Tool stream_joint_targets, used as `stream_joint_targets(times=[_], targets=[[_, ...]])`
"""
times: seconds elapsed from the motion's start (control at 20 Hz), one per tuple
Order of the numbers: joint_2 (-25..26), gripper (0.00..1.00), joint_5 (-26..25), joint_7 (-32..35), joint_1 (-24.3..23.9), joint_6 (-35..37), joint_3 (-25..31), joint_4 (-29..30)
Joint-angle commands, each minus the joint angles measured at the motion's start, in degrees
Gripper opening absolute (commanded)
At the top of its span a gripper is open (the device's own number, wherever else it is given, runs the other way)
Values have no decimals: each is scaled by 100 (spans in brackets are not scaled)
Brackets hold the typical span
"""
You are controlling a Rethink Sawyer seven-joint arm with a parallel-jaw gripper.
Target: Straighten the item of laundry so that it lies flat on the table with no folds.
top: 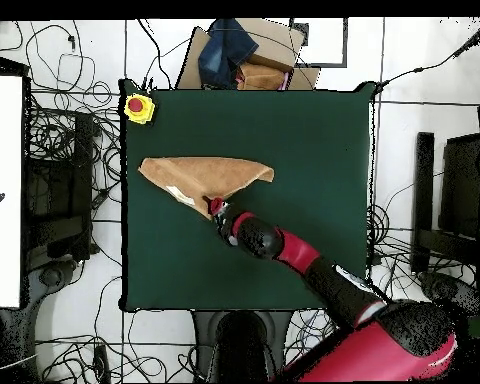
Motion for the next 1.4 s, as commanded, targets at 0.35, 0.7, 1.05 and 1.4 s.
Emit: stream_joint_targets(times=[0.35, 0.7, 1.05, 1.4], targets=[[501, 100, -403, -100, 516, -199, 443, -593], [523, 100, -624, -228, 368, -23, -43, -838], [-641, 100, 159, 1479, 2239, -833, -2136, -1018], [-733, 100, 992, 1320, 2620, -980, -2721, -905]])
